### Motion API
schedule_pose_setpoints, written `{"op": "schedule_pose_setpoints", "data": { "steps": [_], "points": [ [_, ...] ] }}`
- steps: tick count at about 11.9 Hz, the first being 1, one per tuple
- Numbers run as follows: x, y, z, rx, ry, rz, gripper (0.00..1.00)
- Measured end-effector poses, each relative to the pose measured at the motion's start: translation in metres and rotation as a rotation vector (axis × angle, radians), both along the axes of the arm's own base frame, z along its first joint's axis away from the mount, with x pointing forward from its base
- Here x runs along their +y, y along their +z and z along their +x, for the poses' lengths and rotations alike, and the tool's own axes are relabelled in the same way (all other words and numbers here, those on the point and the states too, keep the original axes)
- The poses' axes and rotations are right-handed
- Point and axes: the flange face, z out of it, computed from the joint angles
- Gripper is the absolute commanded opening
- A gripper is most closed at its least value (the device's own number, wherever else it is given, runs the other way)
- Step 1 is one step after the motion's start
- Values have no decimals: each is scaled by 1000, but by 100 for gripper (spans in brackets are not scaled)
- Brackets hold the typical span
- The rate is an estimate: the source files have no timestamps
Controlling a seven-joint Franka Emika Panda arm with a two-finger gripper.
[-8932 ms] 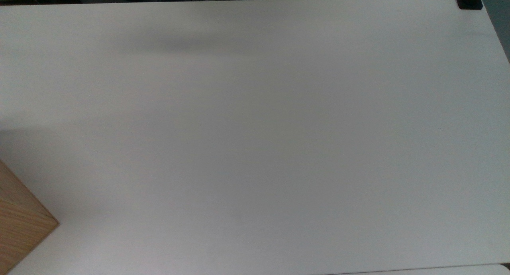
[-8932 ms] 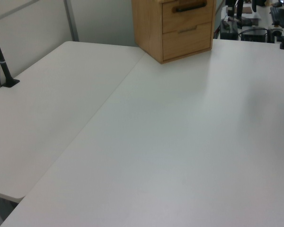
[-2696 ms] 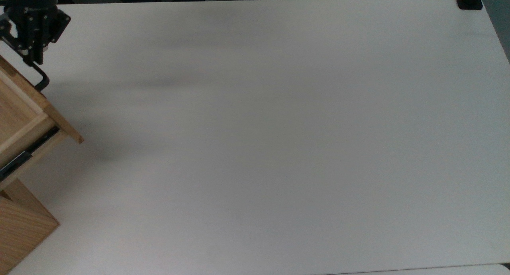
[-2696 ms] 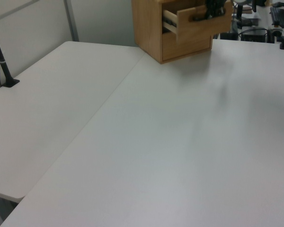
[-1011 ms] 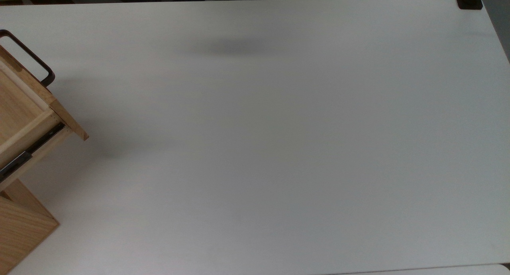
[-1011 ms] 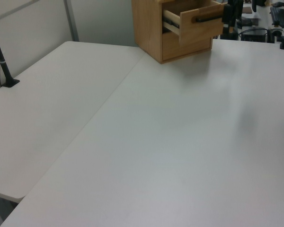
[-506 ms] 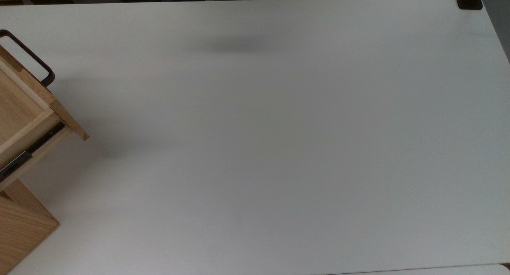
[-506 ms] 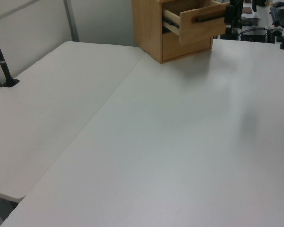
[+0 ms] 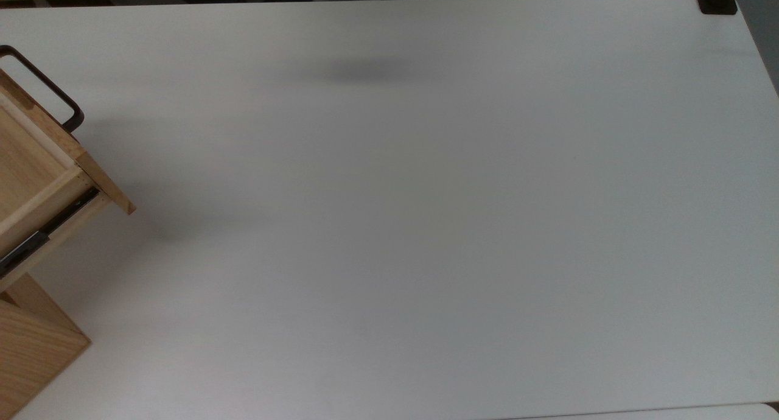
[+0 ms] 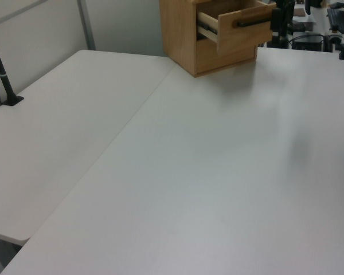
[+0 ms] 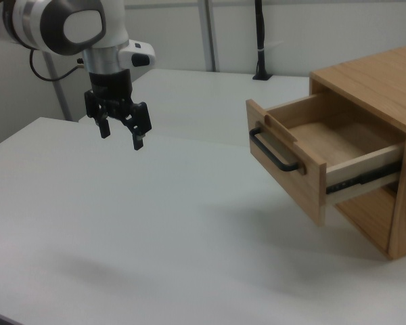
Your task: Open the drawer by sliding it
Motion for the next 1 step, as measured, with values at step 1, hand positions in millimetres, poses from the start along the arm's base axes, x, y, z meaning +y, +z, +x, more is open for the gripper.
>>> {"op": "schedule_pose_setpoints", "data": {
  "steps": [1],
  "points": [
    [-1,-1,1,2,-3,2,100]
  ]
}}
